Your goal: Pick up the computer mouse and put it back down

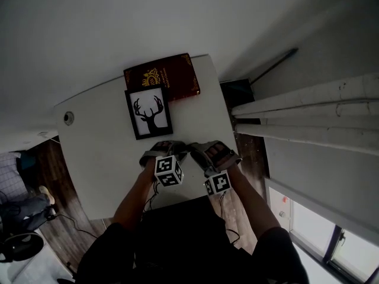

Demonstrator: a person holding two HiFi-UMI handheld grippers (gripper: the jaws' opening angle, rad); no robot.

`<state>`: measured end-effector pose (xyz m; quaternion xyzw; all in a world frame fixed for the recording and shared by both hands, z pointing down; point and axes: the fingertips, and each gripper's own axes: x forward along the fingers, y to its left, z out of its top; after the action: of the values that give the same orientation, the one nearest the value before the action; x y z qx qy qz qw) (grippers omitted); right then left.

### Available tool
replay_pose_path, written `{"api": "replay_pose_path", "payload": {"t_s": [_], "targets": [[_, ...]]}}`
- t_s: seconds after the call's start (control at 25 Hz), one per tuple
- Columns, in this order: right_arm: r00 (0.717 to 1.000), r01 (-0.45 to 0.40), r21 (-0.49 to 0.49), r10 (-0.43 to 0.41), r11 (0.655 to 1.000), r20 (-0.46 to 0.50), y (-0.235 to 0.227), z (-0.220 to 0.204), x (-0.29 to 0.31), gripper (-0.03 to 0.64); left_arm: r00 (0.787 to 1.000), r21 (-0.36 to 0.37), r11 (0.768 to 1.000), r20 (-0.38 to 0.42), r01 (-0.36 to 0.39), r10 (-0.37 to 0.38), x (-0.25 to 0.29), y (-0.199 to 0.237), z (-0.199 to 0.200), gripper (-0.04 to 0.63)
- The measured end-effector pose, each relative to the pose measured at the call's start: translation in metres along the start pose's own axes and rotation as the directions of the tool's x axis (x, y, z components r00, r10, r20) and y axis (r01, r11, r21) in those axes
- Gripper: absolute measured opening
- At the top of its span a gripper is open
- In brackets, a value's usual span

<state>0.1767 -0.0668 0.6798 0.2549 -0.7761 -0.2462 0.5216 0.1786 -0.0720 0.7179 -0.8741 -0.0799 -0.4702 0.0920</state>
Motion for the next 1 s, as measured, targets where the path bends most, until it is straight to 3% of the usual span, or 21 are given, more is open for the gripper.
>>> {"api": "replay_pose_path", "payload": {"t_s": [0.16,0.28,0.48,0.56,0.64,0.72,0.8,0.84,0.88,0.92,1.0], "targets": [[0.997,0.079,0.050,-0.079,0.996,0.006,-0.021,0.004,-0.012,0.173,0.998,-0.165,0.986,0.054,-0.011,0.020,-0.011,-0.002,-0.004,0.129],[0.986,0.165,0.154,-0.167,0.974,-0.005,-0.041,0.006,-0.021,0.150,0.994,-0.255,0.965,0.079,-0.057,0.079,-0.025,0.000,-0.013,0.127],[0.954,0.299,0.385,-0.282,0.873,-0.102,-0.077,-0.003,-0.031,0.068,0.961,-0.420,0.893,0.137,-0.163,0.240,-0.064,0.013,-0.019,0.127],[0.940,0.337,0.483,-0.312,0.808,-0.134,-0.093,0.000,-0.039,0.045,0.935,-0.489,0.848,0.158,-0.203,0.316,-0.086,0.016,-0.018,0.127],[0.930,0.356,0.610,-0.332,0.708,-0.157,-0.106,0.002,-0.046,0.031,0.903,-0.560,0.793,0.172,-0.239,0.393,-0.109,0.021,-0.019,0.127],[0.918,0.362,0.741,-0.356,0.565,-0.177,-0.112,-0.001,-0.049,0.021,0.867,-0.623,0.737,0.183,-0.262,0.464,-0.132,0.025,-0.020,0.127],[0.905,0.343,0.849,-0.383,0.402,-0.184,-0.118,0.002,-0.054,0.021,0.829,-0.668,0.690,0.197,-0.277,0.523,-0.154,0.027,-0.019,0.127],[0.898,0.334,0.881,-0.397,0.336,-0.189,-0.122,0.008,-0.058,0.021,0.810,-0.686,0.670,0.204,-0.284,0.551,-0.163,0.027,-0.018,0.127],[0.891,0.330,0.897,-0.411,0.295,-0.192,-0.126,0.016,-0.062,0.021,0.790,-0.701,0.652,0.209,-0.289,0.576,-0.172,0.027,-0.018,0.127],[0.886,0.327,0.904,-0.424,0.276,-0.191,-0.127,0.023,-0.066,0.020,0.772,-0.714,0.635,0.213,-0.295,0.598,-0.180,0.026,-0.017,0.127],[0.878,0.318,0.907,-0.445,0.275,-0.173,-0.125,0.040,-0.069,0.021,0.741,-0.733,0.606,0.213,-0.309,0.636,-0.196,0.025,-0.017,0.127]]}}
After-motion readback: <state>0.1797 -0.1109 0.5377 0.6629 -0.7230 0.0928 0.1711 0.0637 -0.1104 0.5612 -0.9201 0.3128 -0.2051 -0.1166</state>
